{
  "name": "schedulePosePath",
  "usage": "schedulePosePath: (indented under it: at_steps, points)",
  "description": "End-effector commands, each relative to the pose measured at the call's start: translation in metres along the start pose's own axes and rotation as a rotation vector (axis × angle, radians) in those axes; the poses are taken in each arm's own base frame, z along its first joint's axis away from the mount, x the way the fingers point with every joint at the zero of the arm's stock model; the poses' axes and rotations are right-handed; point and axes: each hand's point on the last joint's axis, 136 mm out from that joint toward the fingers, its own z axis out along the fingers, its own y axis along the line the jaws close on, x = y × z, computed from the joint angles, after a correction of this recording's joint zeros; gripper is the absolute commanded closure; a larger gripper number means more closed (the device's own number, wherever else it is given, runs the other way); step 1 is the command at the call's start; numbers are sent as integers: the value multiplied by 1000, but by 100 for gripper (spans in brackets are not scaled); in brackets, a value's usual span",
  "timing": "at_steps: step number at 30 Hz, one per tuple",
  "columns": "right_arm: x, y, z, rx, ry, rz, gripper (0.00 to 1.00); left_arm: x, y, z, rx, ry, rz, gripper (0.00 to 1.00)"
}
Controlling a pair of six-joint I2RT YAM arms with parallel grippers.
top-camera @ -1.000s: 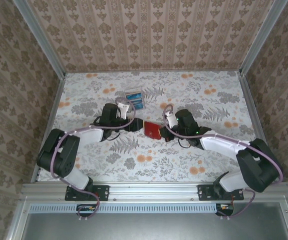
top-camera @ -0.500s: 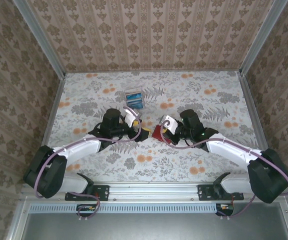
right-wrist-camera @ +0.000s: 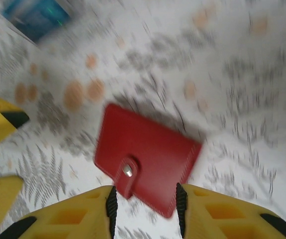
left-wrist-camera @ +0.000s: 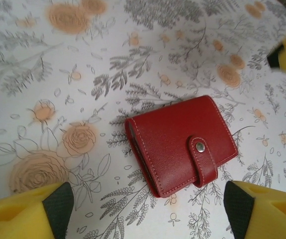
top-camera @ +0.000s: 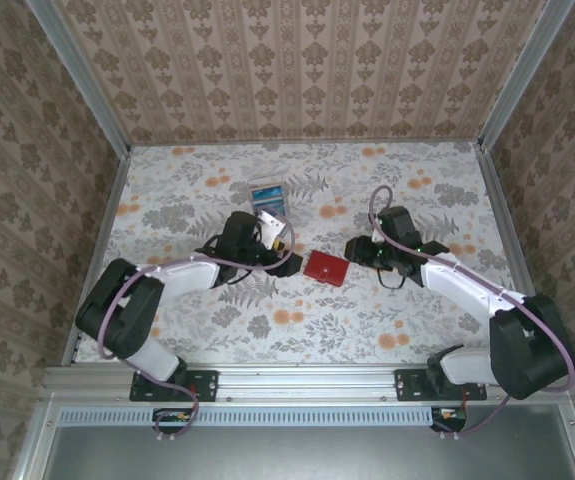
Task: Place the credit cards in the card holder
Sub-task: Pick up the card holder from the center of the table.
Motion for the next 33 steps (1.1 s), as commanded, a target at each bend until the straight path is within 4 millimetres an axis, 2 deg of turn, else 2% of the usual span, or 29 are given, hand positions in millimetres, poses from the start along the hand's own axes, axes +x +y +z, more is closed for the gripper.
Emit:
schedulePosePath:
  at_steps: [1,7,10,14,19,23,26,29,31,33]
  points:
    - [11,4,14,-69,54,136,60,2,-7,14,66,45,-105,21]
    - [19,-9,44,-101,103,183,60,10,-11,40,145,81,-235,26]
    - [24,-15,56,-110,133,208,60,18,-15,50,149,110,-245,27]
    - [26,-18,63,-132,133,217,58,23,-21,63,158,149,-248,32]
    - [20,1,63,-241,127,197,65,25,-27,68,171,162,-235,43]
    - [18,11,63,-298,128,155,72,21,-33,66,200,153,-228,56]
    - [14,22,59,-345,136,139,80,20,-30,62,183,146,-210,59]
    - [13,24,53,-346,115,92,87,16,-26,58,182,135,-227,58]
    - [12,24,49,-337,114,56,92,13,-21,49,165,115,-226,53]
    - [12,28,42,-335,118,-2,99,6,-7,35,120,69,-229,47]
